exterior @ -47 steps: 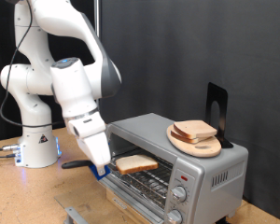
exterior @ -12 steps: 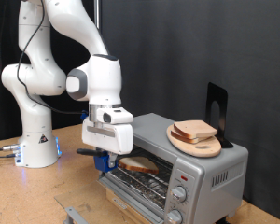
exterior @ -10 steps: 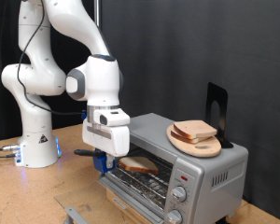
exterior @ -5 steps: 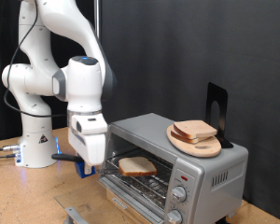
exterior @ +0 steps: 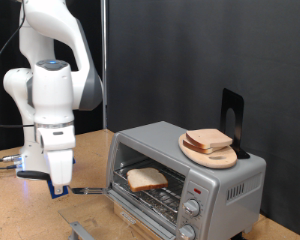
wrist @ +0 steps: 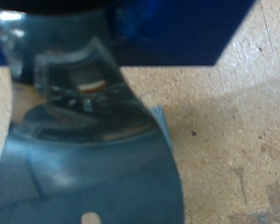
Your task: Make a piece of toast with the oven
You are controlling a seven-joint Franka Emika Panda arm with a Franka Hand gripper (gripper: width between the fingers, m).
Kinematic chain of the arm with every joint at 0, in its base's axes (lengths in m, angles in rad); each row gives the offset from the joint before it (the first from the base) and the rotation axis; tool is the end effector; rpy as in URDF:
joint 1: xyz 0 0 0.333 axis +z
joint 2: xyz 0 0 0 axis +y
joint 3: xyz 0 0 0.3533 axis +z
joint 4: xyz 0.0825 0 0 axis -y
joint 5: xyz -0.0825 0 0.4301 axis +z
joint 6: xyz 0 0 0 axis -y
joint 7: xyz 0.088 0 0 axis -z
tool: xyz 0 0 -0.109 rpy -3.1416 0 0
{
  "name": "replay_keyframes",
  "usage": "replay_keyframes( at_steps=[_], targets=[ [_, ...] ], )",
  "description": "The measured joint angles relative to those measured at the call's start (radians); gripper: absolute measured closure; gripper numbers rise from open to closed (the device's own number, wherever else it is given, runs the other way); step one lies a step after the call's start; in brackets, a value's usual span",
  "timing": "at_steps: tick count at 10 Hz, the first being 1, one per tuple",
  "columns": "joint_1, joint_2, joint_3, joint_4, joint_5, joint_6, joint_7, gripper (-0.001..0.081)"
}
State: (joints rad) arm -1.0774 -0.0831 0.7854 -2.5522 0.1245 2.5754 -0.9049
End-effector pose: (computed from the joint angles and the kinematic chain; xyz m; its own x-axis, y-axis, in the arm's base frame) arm 0.4617 -0.1440 0.2962 0.8694 0.4899 0.0650 0.4870 -0.8716 0.0558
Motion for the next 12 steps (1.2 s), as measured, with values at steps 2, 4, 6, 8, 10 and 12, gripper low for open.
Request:
replay_keyframes(
  at_steps=[2,4,6,8,10,12],
  targets=[
    [-0.015,0.041,-0.048,0.038,0.186,-0.028,-0.141,0.0413],
    [-0.028,0.09,-0.069,0.079,0.212,-0.087,-0.126,0.0413],
    [-0.029,0.108,-0.072,0.096,0.202,-0.108,-0.105,0.0413],
    [-0.023,0.109,-0.064,0.085,0.166,-0.077,-0.078,0.0413],
    [-0.008,0.109,-0.043,0.067,0.146,-0.037,-0.02,0.0413],
    [0.015,0.108,-0.009,0.044,0.178,0.001,-0.006,0.0413]
  ],
)
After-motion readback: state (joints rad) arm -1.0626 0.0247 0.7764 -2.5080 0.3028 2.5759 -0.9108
